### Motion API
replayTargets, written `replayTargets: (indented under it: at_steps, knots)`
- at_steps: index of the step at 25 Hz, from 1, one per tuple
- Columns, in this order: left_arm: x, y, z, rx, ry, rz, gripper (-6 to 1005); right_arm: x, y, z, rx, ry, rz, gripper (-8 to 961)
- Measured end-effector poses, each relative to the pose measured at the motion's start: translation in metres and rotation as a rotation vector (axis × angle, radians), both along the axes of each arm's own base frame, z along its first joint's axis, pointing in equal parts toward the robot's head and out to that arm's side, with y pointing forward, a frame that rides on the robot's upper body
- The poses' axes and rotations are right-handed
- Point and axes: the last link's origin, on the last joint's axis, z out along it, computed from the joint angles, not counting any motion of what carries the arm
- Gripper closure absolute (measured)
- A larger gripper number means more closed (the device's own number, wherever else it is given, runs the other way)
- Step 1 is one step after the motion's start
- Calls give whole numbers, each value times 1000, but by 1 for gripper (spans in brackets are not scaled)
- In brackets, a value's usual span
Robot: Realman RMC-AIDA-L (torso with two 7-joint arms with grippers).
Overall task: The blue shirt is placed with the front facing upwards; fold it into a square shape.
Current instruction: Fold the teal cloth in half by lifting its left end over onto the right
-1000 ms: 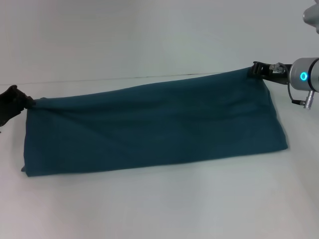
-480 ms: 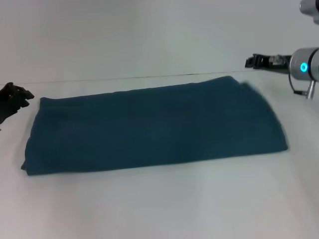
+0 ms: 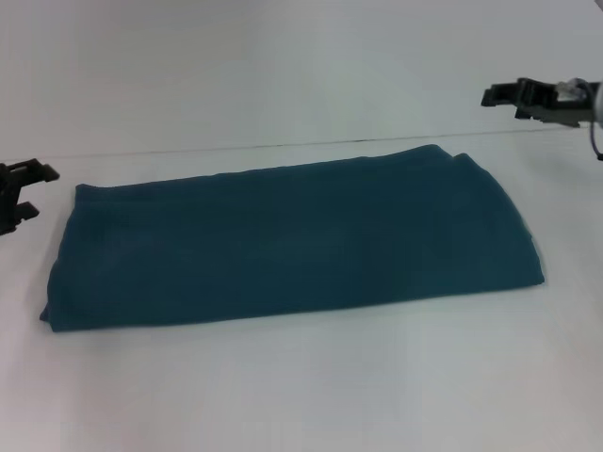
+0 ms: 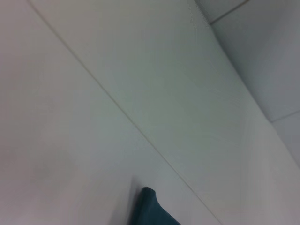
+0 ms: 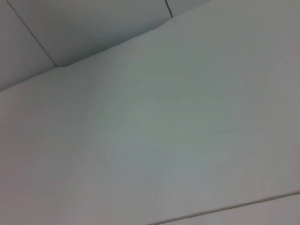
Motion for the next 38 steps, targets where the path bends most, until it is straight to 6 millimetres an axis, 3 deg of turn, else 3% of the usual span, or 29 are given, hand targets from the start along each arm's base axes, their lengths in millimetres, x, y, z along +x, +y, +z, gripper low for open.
replayTargets:
  at_steps: [4,7,13,17,29,35,38]
  knots:
    - [6,-16,5,-29,-34,-119,468,3,-28,5,-11,113,95,314]
    - [11,-29,5,-70,-54,-204,319,8,-52,7,-28,199,161,321]
    - [12,-51,-1,-162,-55,-305,279,22,-95,2,-114,351,212,328]
    - [5,-57,-8,-154,-96,-258,279,33,-110,-5,-119,388,201,327]
    - [-17,-64,-53,-117,-142,-78,278,46,-114,-13,-102,427,171,328]
    - [-27,-73,-55,-118,-127,-50,278,47,-114,-13,-102,421,167,327]
    - [-27,-77,-47,-104,-134,-73,278,47,-114,-13,-102,420,167,327]
